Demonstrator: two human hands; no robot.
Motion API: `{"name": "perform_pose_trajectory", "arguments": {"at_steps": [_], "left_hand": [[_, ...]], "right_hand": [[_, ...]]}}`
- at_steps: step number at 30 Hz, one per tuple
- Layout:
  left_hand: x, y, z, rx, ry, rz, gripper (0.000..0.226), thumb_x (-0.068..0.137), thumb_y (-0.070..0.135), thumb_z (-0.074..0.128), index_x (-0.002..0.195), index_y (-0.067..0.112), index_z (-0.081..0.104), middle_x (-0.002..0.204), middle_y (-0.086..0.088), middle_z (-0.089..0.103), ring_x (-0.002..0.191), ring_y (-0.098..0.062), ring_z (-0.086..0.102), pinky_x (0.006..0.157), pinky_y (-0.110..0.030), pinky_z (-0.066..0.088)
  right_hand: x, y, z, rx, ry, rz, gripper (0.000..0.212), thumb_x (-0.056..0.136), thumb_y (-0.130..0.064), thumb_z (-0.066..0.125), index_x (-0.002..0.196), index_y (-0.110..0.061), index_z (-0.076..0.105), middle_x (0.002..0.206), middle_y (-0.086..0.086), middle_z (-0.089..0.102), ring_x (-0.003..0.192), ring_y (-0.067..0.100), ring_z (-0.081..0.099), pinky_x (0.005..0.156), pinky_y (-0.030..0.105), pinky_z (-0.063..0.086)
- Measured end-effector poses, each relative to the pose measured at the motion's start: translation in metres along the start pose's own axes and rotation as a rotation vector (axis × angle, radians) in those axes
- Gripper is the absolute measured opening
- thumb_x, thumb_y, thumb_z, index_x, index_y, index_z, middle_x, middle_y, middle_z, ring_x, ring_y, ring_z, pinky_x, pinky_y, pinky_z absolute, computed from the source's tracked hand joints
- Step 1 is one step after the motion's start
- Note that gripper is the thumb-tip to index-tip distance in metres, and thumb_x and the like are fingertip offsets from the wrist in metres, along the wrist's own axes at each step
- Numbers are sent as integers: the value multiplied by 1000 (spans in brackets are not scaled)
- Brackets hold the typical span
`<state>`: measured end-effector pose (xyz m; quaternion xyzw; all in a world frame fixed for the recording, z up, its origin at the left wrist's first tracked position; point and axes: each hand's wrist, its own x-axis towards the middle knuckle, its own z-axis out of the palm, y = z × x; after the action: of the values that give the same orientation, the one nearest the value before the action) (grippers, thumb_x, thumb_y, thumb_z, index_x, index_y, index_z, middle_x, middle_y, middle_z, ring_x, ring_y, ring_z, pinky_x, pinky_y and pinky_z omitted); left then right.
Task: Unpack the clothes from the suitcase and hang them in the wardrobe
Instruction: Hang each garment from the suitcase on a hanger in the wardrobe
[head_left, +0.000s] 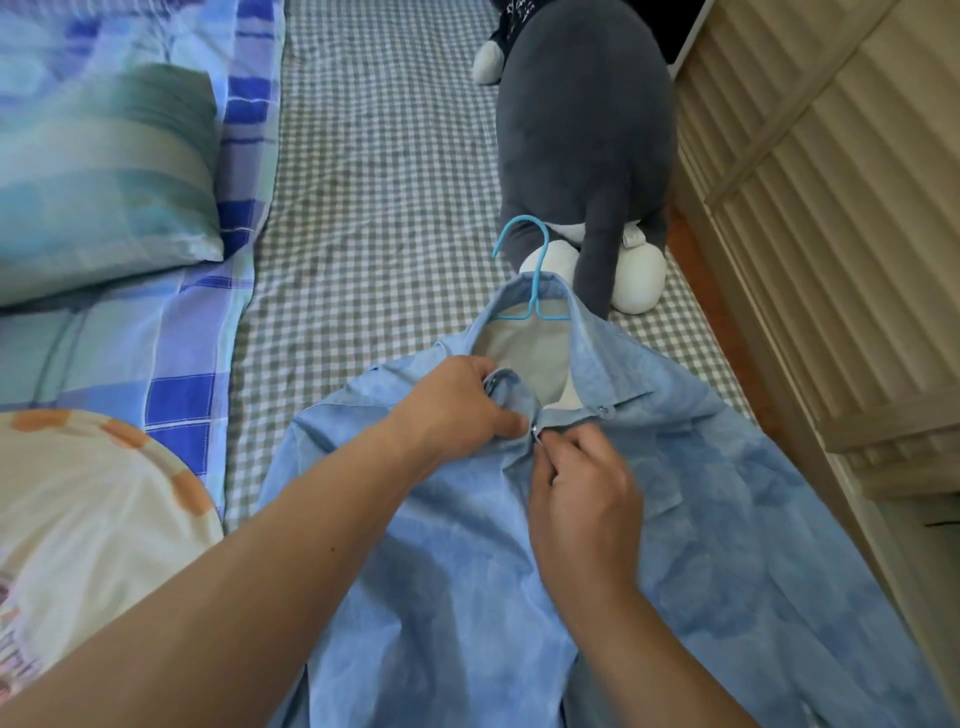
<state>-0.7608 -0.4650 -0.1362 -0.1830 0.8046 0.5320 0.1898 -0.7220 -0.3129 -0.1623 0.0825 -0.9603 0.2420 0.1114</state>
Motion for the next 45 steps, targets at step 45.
{"name": "perform_pose_trajectory", "arguments": {"at_steps": [45], "left_hand": [[-54, 45, -28, -25, 50, 50, 11, 87, 29, 78, 81, 20, 81, 72, -8, 74, 51, -9, 54, 52, -21, 47]], "right_hand": [[17, -49, -37, 867, 108, 552, 5, 90, -22, 71, 88, -23, 76, 81, -11, 75, 81, 4, 72, 73, 16, 54]]}}
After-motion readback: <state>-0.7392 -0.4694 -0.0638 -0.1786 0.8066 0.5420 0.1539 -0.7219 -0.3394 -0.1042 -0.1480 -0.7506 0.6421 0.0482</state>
